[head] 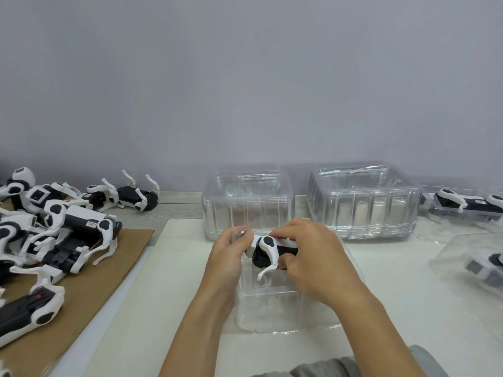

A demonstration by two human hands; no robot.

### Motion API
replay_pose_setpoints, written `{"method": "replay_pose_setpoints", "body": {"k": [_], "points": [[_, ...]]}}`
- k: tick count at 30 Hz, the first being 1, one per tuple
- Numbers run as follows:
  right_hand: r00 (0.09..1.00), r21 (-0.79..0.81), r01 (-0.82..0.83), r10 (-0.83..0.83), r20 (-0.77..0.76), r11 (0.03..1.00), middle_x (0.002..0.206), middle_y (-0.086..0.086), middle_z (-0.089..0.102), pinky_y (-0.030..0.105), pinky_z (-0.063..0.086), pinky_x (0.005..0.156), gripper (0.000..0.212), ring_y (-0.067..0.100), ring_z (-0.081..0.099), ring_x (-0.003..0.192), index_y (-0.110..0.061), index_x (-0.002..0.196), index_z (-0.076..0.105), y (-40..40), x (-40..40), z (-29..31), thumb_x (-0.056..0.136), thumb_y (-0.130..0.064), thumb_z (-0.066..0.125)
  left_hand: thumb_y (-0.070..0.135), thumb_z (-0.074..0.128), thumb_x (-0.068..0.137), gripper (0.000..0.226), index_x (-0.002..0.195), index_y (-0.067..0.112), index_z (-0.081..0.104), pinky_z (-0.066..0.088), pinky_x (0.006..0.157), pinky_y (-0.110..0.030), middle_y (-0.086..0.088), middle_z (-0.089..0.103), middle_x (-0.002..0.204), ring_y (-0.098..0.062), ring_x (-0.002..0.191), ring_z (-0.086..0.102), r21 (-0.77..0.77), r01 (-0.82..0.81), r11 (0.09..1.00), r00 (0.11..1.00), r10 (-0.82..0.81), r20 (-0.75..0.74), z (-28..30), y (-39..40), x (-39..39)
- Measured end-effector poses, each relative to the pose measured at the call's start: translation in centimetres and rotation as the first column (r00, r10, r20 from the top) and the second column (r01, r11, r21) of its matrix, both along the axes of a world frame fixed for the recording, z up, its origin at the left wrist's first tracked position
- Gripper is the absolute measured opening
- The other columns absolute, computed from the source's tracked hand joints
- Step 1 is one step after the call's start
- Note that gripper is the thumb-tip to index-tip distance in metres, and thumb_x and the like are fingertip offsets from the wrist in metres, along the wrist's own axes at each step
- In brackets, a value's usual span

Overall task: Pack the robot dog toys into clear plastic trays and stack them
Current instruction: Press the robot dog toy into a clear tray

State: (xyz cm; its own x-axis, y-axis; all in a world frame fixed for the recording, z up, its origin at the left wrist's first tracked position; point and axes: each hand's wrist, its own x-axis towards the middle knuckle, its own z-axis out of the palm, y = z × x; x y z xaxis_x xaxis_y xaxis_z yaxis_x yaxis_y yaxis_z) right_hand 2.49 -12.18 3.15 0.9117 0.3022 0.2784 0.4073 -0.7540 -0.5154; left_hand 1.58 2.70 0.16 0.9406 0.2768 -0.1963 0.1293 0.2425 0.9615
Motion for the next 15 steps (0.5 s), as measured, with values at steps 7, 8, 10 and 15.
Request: {"method": "replay_pose_setpoints", "body": {"k": [7, 8, 10, 15], "points": [[1.0, -0.002, 0.002, -0.002, -0.001, 1.0, 0.094, -0.011, 0.063, 0.036, 0.048, 0.081, 0.018, 0.013, 0.054, 0.092, -0.029, 0.093, 0.073, -0.05, -0.05, 0.0, 0.078, -0.02, 0.073, 0.018, 0.06, 0.097, 0.01, 0.099, 0.018, 0.07, 0.048, 0.101, -0.06, -0.01, 0.071, 0.097, -0.037, 0.105, 0.067, 0.025, 0.004, 1.0, 1.0, -0.003, -0.011, -0.07, -0.03, 0.03], [1.0, -0.005, 0.002, -0.002, 0.0, 1.0, 0.094, -0.011, 0.063, 0.036, 0.048, 0.081, 0.017, 0.013, 0.055, 0.092, -0.028, 0.093, 0.073, -0.05, -0.08, 0.01, 0.078, -0.02, 0.073, 0.018, 0.06, 0.097, 0.01, 0.098, 0.018, 0.07, 0.049, 0.1, -0.06, -0.01, 0.071, 0.096, -0.035, 0.102, 0.067, 0.027, 0.004, 1.0, 1.0, -0.004, -0.011, -0.08, -0.03, 0.03], [1.0, -0.011, 0.001, -0.001, 0.0, 1.0, 0.094, -0.01, 0.063, 0.037, 0.048, 0.081, 0.017, 0.014, 0.055, 0.092, -0.028, 0.092, 0.073, -0.04, -0.1, 0.03, 0.078, -0.019, 0.072, 0.018, 0.06, 0.097, 0.01, 0.098, 0.018, 0.069, 0.049, 0.1, -0.06, -0.01, 0.071, 0.096, -0.037, 0.102, 0.067, 0.032, 0.004, 0.999, 1.0, -0.004, -0.015, -0.12, -0.02, 0.06], [1.0, -0.019, 0.0, 0.0, -0.004, 1.0, 0.094, -0.011, 0.062, 0.035, 0.047, 0.081, 0.019, 0.014, 0.054, 0.092, -0.031, 0.093, 0.073, 0.06, -0.1, 0.03, 0.078, -0.019, 0.072, 0.017, 0.06, 0.097, 0.01, 0.098, 0.019, 0.069, 0.051, 0.098, -0.056, -0.006, 0.07, 0.092, -0.031, 0.095, 0.067, 0.052, 0.015, 0.999, 1.0, -0.014, -0.016, -0.17, 0.03, 0.07]]}}
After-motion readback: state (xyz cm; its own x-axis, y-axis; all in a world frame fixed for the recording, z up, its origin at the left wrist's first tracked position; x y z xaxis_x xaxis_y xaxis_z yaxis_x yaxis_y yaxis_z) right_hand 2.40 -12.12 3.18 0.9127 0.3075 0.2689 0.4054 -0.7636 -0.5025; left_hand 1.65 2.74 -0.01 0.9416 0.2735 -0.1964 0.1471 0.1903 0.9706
